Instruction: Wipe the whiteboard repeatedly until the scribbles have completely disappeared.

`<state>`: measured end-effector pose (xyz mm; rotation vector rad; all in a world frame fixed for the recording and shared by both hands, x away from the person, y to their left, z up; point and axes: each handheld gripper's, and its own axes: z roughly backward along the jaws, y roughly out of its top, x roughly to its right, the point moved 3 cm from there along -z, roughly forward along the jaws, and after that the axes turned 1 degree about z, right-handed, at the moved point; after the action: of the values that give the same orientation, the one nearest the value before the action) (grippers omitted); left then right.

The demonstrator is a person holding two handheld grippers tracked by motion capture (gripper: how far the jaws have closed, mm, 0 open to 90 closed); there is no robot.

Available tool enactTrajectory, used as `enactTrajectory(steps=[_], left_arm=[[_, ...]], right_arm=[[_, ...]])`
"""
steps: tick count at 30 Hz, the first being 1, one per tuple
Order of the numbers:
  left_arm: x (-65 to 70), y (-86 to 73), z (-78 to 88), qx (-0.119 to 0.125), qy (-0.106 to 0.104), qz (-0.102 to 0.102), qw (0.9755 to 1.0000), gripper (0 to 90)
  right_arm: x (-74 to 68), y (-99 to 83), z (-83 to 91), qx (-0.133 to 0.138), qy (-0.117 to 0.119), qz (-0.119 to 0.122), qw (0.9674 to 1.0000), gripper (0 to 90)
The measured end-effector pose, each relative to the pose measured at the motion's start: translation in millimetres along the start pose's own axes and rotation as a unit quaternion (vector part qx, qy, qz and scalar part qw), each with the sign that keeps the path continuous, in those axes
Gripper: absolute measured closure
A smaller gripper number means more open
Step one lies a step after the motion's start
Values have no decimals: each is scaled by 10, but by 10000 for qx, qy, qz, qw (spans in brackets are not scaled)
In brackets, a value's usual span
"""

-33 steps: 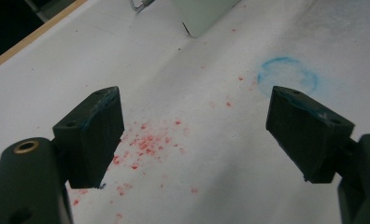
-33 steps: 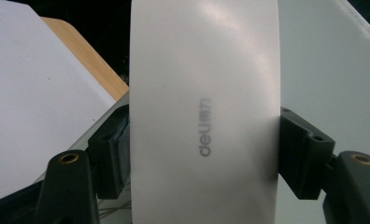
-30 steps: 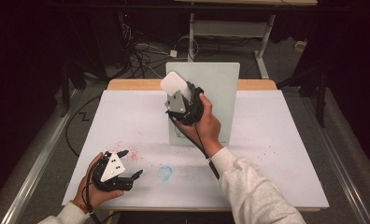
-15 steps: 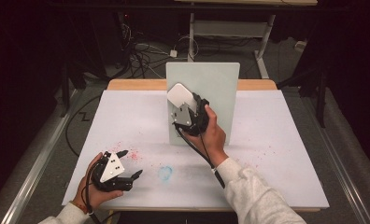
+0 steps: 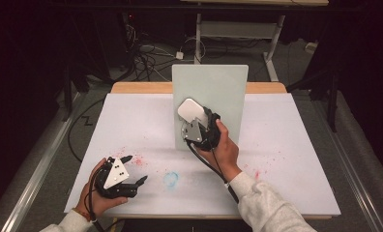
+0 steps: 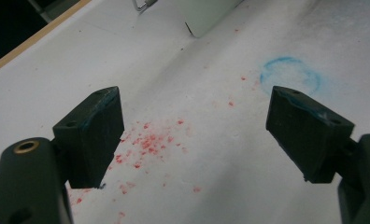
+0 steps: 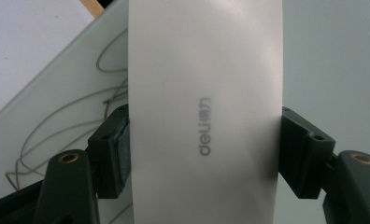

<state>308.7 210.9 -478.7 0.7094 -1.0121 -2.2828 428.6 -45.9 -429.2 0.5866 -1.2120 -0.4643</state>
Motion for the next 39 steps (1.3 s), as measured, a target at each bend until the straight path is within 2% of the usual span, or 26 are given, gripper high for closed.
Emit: enactTrajectory(steps=[8, 21, 23, 25, 30, 33, 36, 39], left_arm=[[5, 7, -12, -2, -6, 17, 10000, 185], [0, 9, -6, -3, -2, -4, 10000, 185], [3, 10, -8, 7, 4, 5, 10000, 185], [4, 15, -11, 1, 15, -13, 10000, 185], [0, 19, -8, 29, 31, -16, 10000, 185], [-2, 15, -14, 20, 23, -24, 10000, 185], [-1, 15, -7, 33, 33, -33, 10000, 185], [-2, 19, -1, 49, 62, -56, 10000, 185]], right_arm=[[-36, -98, 25, -71, 91, -130, 9998, 311], [-110, -161, 38, -111, 241, -12, 9996, 311], [-66, -138, 38, -97, 297, -55, 9995, 311], [9, -96, 34, -80, 201, -85, 9997, 311], [319, 48, 2, 7, 16, -384, 9993, 312], [461, 150, -23, 37, -83, -424, 9991, 311], [504, 245, -42, 69, -151, -470, 9988, 311], [466, 294, -57, 111, -205, -452, 9987, 311]])
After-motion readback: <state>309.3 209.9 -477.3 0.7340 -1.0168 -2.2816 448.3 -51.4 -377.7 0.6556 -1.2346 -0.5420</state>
